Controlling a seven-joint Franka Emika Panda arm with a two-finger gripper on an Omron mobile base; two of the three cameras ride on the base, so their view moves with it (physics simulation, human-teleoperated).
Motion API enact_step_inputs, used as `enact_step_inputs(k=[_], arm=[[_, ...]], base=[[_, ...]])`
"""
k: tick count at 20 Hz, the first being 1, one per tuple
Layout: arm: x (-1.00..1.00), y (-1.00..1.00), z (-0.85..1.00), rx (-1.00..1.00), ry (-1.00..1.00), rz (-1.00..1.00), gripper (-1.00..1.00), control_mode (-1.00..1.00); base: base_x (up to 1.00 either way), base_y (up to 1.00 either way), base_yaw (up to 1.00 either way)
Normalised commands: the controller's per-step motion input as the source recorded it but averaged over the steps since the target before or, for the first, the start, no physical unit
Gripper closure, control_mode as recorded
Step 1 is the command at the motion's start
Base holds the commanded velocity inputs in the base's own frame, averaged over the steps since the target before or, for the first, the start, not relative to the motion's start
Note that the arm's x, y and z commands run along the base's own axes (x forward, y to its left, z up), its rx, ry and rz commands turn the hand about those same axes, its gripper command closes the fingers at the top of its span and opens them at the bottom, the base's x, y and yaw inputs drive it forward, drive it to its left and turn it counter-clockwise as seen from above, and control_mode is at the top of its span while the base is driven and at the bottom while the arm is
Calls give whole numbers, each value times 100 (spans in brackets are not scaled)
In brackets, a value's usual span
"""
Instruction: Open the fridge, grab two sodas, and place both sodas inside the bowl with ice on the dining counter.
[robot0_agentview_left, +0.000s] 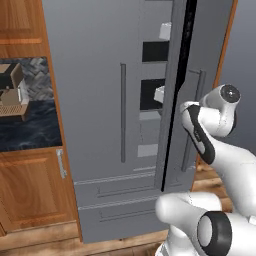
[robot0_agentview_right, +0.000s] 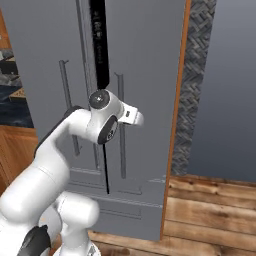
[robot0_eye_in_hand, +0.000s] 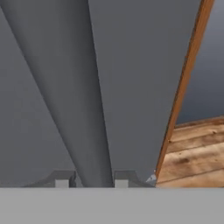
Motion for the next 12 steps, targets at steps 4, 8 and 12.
enact_step_inputs(k=[4, 8, 12], arm=[[-75, -100, 15, -1, 0, -8, 100, -100], [-75, -98, 13, -3, 0, -8, -100, -100], [-81, -49, 1, -7, 0, -4, -100, -100]], base=[[0, 0, 0], [0, 0, 0], [0, 0, 0]])
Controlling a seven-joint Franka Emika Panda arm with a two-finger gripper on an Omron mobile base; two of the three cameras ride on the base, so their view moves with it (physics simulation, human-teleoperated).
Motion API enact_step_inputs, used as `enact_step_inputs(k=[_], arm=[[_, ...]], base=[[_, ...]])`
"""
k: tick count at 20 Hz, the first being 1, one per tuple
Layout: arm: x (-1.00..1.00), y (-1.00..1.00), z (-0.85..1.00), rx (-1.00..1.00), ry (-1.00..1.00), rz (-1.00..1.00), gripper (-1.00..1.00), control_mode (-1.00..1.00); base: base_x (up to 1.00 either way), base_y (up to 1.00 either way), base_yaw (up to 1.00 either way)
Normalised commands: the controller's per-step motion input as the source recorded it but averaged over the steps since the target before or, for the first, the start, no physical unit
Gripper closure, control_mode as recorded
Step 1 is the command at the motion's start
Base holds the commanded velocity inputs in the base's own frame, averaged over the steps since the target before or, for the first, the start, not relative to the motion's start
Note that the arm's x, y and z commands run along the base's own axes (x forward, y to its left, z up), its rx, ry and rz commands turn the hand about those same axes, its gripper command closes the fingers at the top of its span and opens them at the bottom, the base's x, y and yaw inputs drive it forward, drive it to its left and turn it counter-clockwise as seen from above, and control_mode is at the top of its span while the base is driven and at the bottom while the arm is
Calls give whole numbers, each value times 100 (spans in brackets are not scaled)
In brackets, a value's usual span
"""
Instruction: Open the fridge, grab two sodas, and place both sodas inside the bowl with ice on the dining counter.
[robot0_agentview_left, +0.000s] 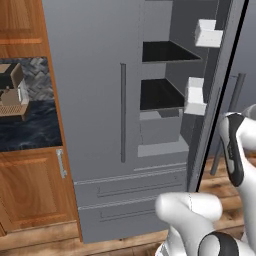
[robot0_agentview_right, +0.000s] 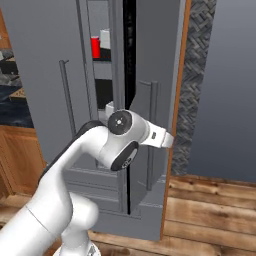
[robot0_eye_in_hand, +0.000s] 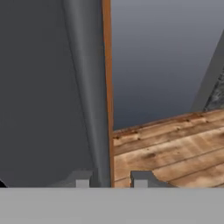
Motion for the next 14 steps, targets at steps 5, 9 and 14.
enact_step_inputs(k=[5, 9, 14], arm=[[-100, -26, 11, -2, -4, 0, -100, -100], [-100, 1, 30, -2, 0, 0, -100, -100], [-66, 55, 46, -11, 0, 0, -100, -100]], base=[[0, 0, 0], [0, 0, 0], [0, 0, 0]])
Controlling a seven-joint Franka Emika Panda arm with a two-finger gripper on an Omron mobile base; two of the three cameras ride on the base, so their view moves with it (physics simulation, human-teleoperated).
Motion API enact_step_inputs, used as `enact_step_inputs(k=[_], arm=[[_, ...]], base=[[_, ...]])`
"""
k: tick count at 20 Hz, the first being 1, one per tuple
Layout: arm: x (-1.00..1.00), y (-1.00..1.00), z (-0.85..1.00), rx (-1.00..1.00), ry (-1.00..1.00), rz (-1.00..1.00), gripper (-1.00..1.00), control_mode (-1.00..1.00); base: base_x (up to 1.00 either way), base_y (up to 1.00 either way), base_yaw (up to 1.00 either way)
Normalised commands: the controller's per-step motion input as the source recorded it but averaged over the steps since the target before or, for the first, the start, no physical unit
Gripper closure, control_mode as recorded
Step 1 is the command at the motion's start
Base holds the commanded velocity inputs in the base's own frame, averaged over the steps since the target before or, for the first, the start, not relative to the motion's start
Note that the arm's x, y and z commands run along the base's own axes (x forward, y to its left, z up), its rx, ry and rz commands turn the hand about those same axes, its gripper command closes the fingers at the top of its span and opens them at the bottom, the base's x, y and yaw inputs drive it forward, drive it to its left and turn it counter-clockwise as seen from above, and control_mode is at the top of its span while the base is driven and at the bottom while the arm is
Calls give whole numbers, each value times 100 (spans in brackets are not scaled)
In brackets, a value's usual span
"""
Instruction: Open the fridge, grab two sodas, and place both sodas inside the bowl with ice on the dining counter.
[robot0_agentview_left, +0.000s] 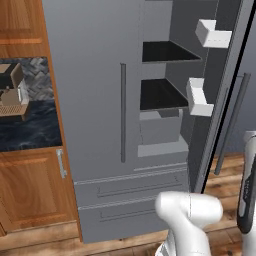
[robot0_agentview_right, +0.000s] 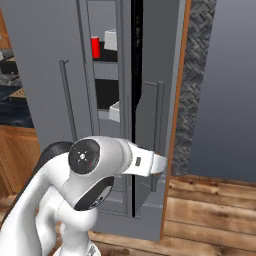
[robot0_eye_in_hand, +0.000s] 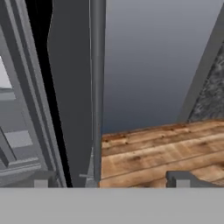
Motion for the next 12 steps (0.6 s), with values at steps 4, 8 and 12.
enact_step_inputs(k=[4, 8, 12], arm=[[-12, 98, 62, -16, 2, 0, -100, -100], [0, 100, 68, -17, 4, 0, -100, -100], [18, 91, 56, -18, 6, -2, -100, -100]], base=[[0, 0, 0], [0, 0, 0], [0, 0, 0]])
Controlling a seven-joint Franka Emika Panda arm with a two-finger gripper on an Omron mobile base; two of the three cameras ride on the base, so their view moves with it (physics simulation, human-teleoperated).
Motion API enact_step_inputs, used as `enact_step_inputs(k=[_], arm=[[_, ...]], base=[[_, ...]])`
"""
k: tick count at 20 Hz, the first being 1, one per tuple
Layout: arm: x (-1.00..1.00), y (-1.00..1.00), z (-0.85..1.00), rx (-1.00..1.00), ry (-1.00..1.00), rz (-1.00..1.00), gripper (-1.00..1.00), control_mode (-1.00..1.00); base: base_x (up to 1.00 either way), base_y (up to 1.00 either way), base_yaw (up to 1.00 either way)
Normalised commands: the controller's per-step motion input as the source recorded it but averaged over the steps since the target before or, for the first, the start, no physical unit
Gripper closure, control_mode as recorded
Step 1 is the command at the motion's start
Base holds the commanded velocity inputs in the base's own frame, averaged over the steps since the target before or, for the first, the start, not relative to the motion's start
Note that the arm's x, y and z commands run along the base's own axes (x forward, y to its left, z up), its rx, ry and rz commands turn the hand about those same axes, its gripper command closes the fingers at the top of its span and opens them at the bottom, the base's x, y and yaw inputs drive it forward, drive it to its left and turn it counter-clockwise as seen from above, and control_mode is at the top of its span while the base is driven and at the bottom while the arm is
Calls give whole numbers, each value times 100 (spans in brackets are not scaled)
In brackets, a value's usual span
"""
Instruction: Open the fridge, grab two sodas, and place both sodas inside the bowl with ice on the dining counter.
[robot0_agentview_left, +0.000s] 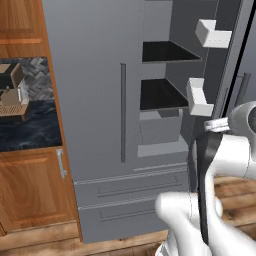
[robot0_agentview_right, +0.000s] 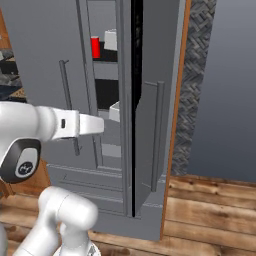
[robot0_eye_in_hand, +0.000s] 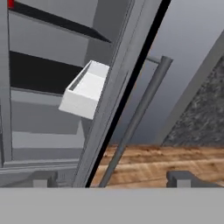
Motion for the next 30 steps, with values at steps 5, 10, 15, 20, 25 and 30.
enact_step_inputs(k=[5, 10, 15, 20, 25, 30], arm=[[63, 73, 42, -18, 6, -1, -100, -100], [93, 35, 26, -14, 15, 0, -100, -100], [100, -10, 1, -1, 22, 0, -100, -100], [98, -15, 0, 0, 18, 0, -100, -100], [72, -59, 0, 0, 12, 0, -100, -100], [35, -78, 0, 2, 2, 0, -100, -100]], base=[[0, 0, 0], [0, 0, 0], [0, 0, 0], [0, 0, 0], [0, 0, 0], [0, 0, 0]])
